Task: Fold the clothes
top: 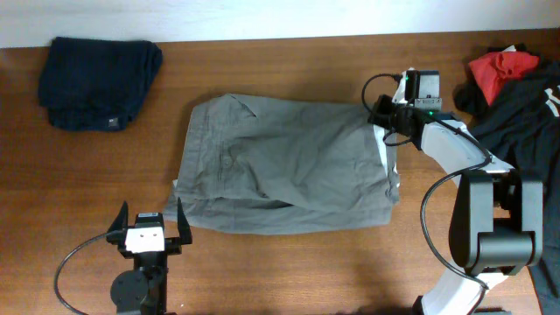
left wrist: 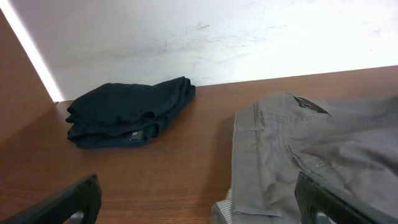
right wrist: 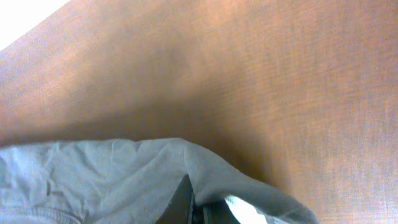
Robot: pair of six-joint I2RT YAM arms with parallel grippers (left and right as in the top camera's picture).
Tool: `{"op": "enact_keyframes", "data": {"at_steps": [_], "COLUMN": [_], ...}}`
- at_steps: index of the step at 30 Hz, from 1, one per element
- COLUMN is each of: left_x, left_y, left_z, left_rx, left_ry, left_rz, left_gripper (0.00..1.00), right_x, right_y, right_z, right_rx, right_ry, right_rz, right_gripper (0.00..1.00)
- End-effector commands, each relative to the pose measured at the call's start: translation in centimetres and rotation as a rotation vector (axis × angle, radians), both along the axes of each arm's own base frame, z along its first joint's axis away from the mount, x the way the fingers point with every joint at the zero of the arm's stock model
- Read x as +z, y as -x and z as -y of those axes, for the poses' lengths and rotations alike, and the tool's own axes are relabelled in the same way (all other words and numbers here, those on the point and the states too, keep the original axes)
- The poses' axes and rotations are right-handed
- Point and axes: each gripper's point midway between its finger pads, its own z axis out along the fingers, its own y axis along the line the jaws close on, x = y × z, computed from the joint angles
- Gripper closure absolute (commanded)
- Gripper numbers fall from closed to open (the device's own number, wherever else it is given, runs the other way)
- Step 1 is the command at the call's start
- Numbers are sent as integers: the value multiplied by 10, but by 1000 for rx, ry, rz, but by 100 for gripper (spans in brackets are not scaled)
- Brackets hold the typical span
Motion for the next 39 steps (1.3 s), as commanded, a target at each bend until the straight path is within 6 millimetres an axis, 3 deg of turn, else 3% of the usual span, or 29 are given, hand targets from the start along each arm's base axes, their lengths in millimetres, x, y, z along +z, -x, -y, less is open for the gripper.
{"op": "enact_keyframes", "data": {"at_steps": [1, 3, 4, 5, 6, 7, 10, 13, 19, 23, 26, 32, 36, 39], "left_x": [-2, -2, -2, -2, -2, -2, -2, -2, -2, -1, 4, 56, 91, 108], "left_y": [0, 0, 0, 0, 0, 0, 0, 0, 0, 0, 0, 2, 18, 26], "left_z": [1, 1, 1, 1, 1, 1, 0, -1, -1, -1, -1, 19, 68, 78], "left_rx": [-7, -7, -7, -7, -7, -7, -3, 4, 4, 5, 2, -110, -398, -457], "left_ry": [-12, -12, -12, -12, -11, -11, -12, -13, -13, -13, -14, -35, -91, -111], "left_rz": [-3, -3, -3, -3, -3, -3, -3, -3, -3, 0, 20, 230, 386, 436], "left_gripper": [1, 1, 1, 1, 1, 1, 1, 1, 1, 1, 1, 1, 1, 1], "right_x": [13, 16, 17, 15, 14, 13, 10, 13, 57, 93, 105, 78, 65, 65], "right_y": [-19, -22, -23, -22, -20, -19, -11, 8, 70, 90, 113, 160, 166, 163], "right_z": [22, 24, 24, 24, 23, 24, 28, 38, 53, 52, 49, 40, 31, 23], "right_rx": [-45, -48, -48, -47, -47, -48, -56, -77, -85, -74, -63, -18, 38, 70], "right_ry": [43, 44, 45, 44, 44, 44, 42, 38, 40, 65, 68, 60, 77, 85], "right_rz": [100, 119, 121, 114, 106, 97, 52, -50, -229, -187, -217, -429, -449, -434], "right_gripper": [96, 79, 41, 16, 4, 1, 1, 1, 1, 1, 1, 0, 4, 4]}}
